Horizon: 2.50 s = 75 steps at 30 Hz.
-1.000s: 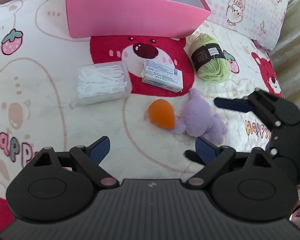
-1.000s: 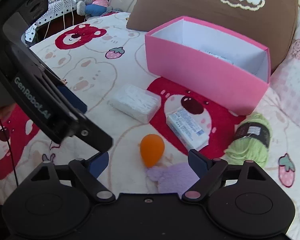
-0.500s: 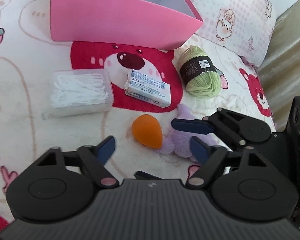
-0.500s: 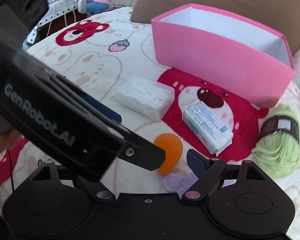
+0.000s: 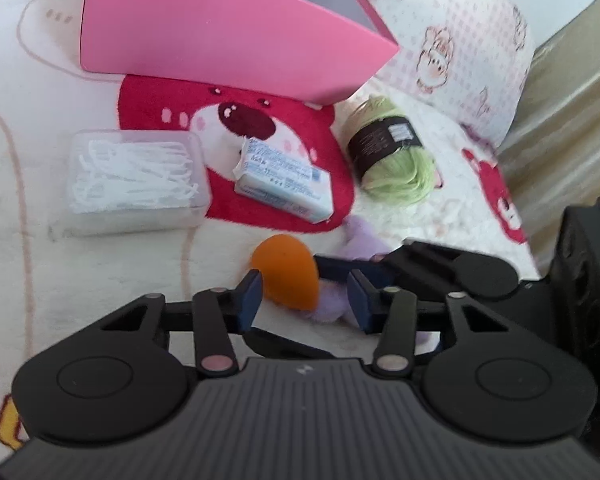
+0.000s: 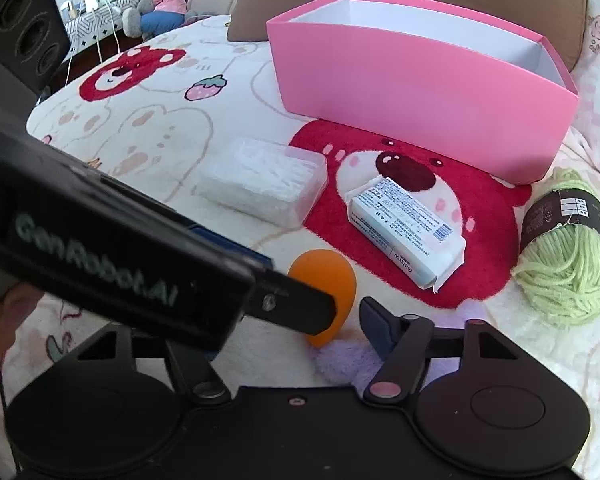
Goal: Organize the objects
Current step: 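Close the left gripper on the orange makeup sponge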
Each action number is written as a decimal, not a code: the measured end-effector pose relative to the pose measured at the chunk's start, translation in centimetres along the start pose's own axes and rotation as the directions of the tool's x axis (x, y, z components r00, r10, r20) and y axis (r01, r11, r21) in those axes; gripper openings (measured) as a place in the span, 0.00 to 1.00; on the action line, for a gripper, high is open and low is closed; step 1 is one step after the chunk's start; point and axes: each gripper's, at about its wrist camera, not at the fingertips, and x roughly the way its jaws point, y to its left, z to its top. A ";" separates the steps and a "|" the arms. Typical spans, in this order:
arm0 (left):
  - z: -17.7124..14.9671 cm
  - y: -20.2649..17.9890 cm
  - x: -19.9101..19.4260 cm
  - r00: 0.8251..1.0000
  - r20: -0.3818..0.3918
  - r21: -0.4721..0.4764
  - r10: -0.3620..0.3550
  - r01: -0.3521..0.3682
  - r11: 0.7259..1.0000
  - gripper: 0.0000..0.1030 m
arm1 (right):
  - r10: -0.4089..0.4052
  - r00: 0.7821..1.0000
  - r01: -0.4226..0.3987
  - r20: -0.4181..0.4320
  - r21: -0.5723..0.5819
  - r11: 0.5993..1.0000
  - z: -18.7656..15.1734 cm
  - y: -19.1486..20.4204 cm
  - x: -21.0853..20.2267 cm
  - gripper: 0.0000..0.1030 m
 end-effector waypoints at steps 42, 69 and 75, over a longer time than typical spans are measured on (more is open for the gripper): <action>-0.2 -1.4 -2.0 0.997 -0.032 -0.080 0.075 -0.078 0.994 0.35 | 0.026 0.999 -0.028 0.021 0.091 0.995 0.2 0.6 -2.5 0.39; 0.4 -5.0 -6.1 0.997 0.012 -0.032 0.079 -0.078 0.996 0.35 | -0.001 0.999 0.000 0.050 0.030 1.000 1.9 1.1 -6.2 0.39; 0.4 -5.0 -7.1 0.998 0.039 -0.036 0.058 -0.057 0.998 0.35 | -0.002 0.997 0.001 0.082 0.007 1.000 2.1 1.4 -6.8 0.37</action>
